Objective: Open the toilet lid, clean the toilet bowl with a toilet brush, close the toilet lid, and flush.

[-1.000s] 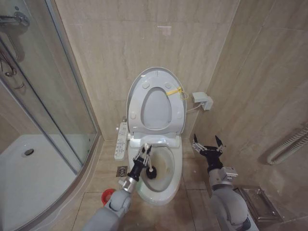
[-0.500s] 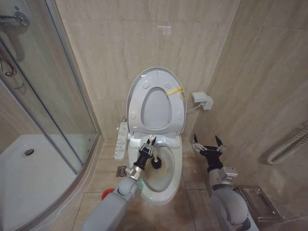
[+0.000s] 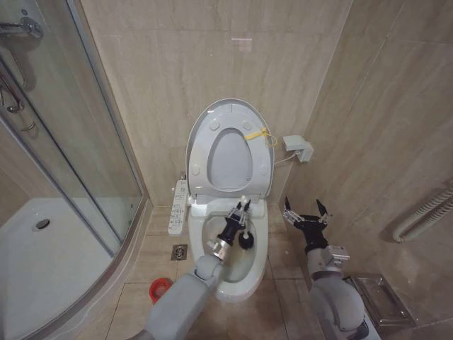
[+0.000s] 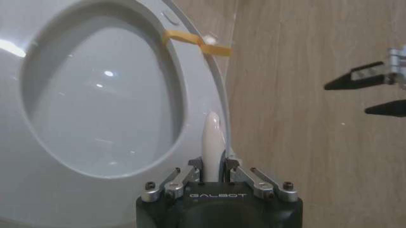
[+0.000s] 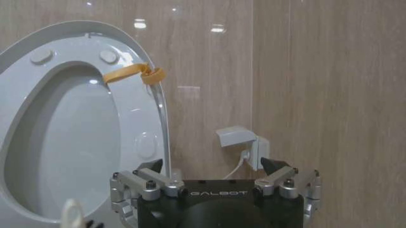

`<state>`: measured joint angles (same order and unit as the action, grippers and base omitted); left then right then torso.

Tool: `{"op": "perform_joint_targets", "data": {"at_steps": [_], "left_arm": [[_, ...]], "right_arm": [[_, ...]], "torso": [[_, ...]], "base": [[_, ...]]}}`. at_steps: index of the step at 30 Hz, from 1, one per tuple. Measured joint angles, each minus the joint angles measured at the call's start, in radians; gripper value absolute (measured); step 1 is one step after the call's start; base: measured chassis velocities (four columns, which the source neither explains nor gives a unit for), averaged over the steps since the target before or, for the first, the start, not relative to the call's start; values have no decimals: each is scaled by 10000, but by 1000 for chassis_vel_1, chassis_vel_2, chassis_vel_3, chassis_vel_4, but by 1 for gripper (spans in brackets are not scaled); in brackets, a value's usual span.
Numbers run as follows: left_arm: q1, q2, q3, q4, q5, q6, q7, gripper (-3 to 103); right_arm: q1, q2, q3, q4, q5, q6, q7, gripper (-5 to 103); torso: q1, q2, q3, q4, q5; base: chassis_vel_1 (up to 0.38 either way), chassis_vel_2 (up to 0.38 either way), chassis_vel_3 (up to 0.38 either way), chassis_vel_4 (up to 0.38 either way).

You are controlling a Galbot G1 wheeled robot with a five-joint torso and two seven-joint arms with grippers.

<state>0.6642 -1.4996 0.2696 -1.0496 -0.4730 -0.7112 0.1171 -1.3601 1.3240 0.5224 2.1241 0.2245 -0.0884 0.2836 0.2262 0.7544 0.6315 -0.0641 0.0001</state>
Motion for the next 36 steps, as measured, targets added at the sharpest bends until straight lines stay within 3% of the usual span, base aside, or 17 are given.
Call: {"op": "perform_joint_targets", "data": {"at_steps": [16, 30, 36], "left_arm": [[-153, -91, 160, 1036, 314, -179, 196, 21], [50, -169, 557, 1138, 527, -39, 189, 21], [-83, -146, 486, 670, 529, 111, 142, 21]], "right_arm": [[0, 1, 0, 0, 0, 0, 0, 100], [0, 0, 0, 0, 0, 0, 0, 100], [0, 1, 0, 0, 0, 0, 0, 100]], "torso": [[0, 0, 0, 1, -1], [-1, 1, -2, 2, -2], [0, 0, -1, -2, -1]], "base": [[0, 0, 0, 0], [0, 0, 0, 0], [0, 0, 0, 0]]}}
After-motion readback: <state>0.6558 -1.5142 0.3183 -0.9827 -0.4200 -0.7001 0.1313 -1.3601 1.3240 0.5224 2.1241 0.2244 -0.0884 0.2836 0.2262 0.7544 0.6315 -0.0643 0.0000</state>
